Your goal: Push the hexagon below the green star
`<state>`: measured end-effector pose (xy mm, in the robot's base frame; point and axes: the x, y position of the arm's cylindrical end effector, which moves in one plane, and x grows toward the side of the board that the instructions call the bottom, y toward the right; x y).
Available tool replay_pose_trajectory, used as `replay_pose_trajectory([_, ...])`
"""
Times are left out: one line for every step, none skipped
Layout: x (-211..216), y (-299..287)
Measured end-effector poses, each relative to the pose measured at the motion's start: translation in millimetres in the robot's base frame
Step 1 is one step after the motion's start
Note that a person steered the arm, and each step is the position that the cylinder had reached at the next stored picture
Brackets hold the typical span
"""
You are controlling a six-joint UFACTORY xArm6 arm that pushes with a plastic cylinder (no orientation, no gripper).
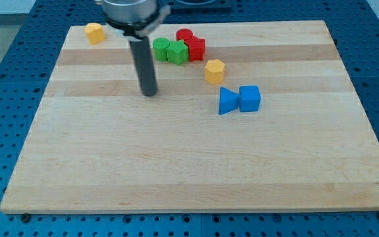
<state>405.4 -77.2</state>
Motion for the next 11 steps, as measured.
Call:
replay_pose_trajectory([4.1,46.1])
replay_pose_trajectory([4.1,82.2])
replay_pose_trajectory([2.8,112.6])
replay_pose_trajectory([-12.4,135.1])
replay_pose_trajectory([-31.5,144.2])
replay_pose_trajectory([-34.9,143.3])
replay_pose_trajectory([-38.5,131.8])
replay_pose_trajectory([-53.1,116.7])
replay_pose_trajectory([-67.9,106.5])
replay_pose_trajectory([-77.1,105.1])
replay_pose_trajectory([-75.3,84.3])
